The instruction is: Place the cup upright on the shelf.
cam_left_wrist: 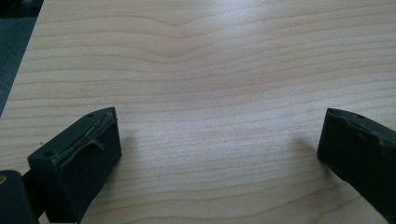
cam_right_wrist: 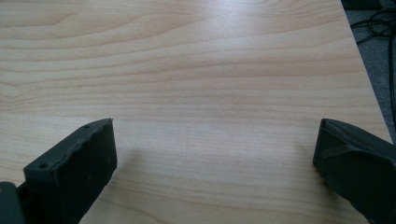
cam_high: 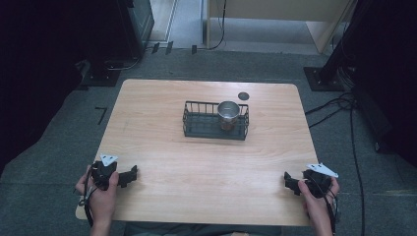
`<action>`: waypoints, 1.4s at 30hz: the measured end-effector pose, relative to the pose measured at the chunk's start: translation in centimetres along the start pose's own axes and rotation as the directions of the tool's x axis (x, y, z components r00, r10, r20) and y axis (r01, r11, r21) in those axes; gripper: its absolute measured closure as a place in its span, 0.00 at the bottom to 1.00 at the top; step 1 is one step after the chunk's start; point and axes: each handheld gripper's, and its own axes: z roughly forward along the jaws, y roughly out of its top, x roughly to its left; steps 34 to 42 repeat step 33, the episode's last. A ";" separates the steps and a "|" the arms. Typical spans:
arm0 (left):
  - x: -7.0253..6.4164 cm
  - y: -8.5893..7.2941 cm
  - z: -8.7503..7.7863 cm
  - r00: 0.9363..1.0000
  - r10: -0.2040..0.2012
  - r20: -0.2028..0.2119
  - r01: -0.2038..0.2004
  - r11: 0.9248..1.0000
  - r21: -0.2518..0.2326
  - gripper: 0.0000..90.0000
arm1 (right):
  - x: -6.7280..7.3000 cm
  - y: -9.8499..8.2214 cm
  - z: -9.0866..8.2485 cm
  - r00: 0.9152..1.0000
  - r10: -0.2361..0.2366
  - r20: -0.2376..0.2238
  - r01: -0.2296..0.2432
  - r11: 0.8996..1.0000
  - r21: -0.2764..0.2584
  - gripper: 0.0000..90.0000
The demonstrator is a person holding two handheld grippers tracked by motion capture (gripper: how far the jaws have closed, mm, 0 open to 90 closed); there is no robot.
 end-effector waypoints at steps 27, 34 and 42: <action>0.0 0.0 0.0 1.000 0.000 0.000 0.000 1.000 0.000 0.00 | 0.2 -0.7 -0.4 0.999 -0.048 0.001 0.048 0.999 0.000 0.00; -0.1 0.0 0.0 1.000 -0.007 -0.007 0.007 1.000 0.000 0.00 | 0.2 -0.7 -0.4 0.999 -0.052 -0.004 0.052 0.999 -0.003 0.01; -0.1 0.0 0.0 1.000 -0.007 -0.007 0.007 1.000 0.000 0.00 | 0.2 -0.7 -0.4 0.999 -0.052 -0.004 0.052 0.999 -0.003 0.01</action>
